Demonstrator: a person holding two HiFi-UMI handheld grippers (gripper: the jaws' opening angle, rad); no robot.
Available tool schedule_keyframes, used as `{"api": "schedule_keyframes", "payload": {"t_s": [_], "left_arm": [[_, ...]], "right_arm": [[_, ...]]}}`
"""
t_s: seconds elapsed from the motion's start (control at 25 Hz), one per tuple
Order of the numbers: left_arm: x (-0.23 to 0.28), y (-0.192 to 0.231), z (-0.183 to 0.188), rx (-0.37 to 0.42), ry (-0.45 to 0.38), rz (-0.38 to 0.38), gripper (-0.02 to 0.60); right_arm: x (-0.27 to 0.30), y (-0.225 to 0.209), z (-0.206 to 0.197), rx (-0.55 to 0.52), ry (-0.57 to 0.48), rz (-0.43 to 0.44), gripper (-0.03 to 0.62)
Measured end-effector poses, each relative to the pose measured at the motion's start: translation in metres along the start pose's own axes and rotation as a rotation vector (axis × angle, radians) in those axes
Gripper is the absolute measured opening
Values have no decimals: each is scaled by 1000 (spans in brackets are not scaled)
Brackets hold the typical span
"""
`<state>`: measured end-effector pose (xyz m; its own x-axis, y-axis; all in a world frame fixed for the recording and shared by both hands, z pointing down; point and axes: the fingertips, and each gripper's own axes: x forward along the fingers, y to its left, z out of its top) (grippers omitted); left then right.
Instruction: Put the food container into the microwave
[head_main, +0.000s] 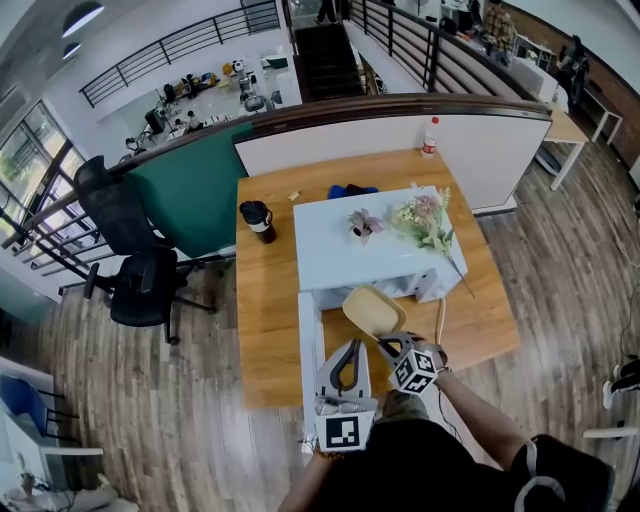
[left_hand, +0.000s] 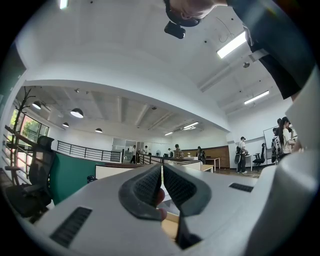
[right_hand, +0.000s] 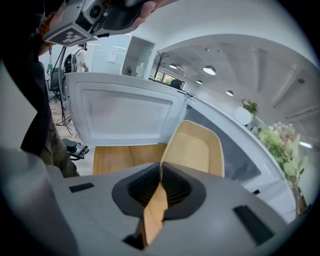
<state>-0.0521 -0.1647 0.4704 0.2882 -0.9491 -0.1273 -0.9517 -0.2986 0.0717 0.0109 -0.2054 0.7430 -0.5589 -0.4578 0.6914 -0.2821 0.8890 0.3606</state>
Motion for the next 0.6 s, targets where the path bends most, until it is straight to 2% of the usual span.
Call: {"api": "schedule_keyframes", "payload": {"t_s": [0.6], "left_arm": [[5, -2, -5, 4, 24, -2, 28]], "right_arm": [[26, -28, -6, -14, 29, -5, 21]]}}
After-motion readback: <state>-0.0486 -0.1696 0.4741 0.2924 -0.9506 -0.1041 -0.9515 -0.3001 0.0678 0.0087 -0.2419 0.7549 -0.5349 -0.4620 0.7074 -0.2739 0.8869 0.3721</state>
